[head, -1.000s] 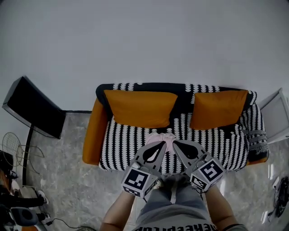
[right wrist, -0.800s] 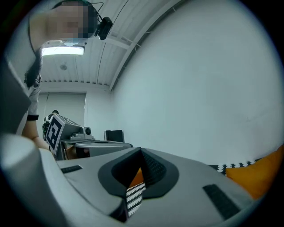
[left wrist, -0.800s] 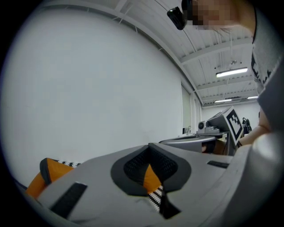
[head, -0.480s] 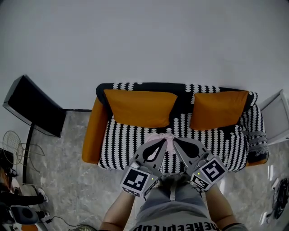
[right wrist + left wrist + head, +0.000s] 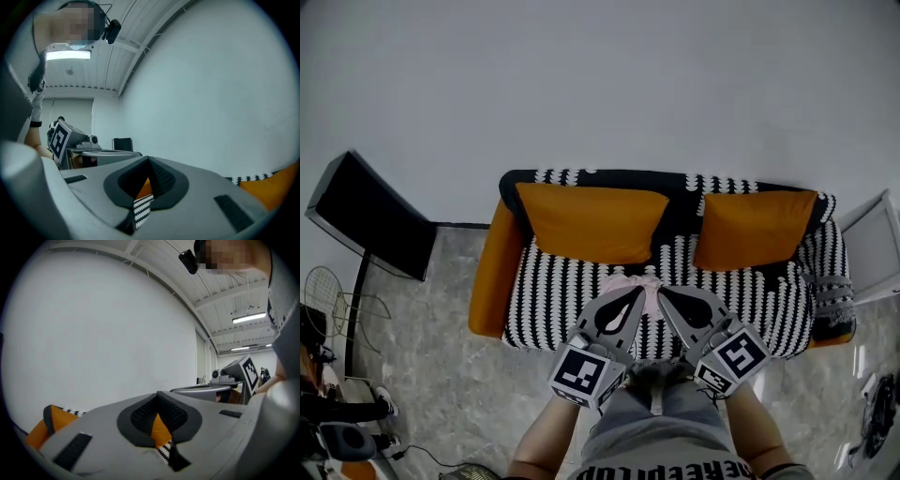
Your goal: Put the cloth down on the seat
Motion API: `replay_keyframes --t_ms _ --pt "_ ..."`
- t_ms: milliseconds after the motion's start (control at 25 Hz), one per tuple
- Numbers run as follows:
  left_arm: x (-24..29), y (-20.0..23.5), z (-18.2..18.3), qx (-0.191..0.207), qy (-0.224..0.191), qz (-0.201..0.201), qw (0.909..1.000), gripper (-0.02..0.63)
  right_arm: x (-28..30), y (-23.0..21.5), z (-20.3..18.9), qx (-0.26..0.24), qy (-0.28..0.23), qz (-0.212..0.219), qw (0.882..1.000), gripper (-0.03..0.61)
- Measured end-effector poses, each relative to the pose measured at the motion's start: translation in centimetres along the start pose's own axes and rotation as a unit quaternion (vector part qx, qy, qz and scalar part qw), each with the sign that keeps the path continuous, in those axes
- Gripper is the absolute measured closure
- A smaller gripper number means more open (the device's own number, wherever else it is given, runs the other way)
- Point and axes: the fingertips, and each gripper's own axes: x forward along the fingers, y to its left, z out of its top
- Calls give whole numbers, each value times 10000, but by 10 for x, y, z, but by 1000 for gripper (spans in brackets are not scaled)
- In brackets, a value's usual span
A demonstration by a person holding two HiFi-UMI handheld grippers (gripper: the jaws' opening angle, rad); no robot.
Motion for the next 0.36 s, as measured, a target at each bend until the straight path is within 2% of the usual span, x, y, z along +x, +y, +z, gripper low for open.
replay_keyframes --t_ms 360 --pt "1 3 -1 -9 -33 -37 10000 583 3 -1 0 -27 9 -13 10000 571"
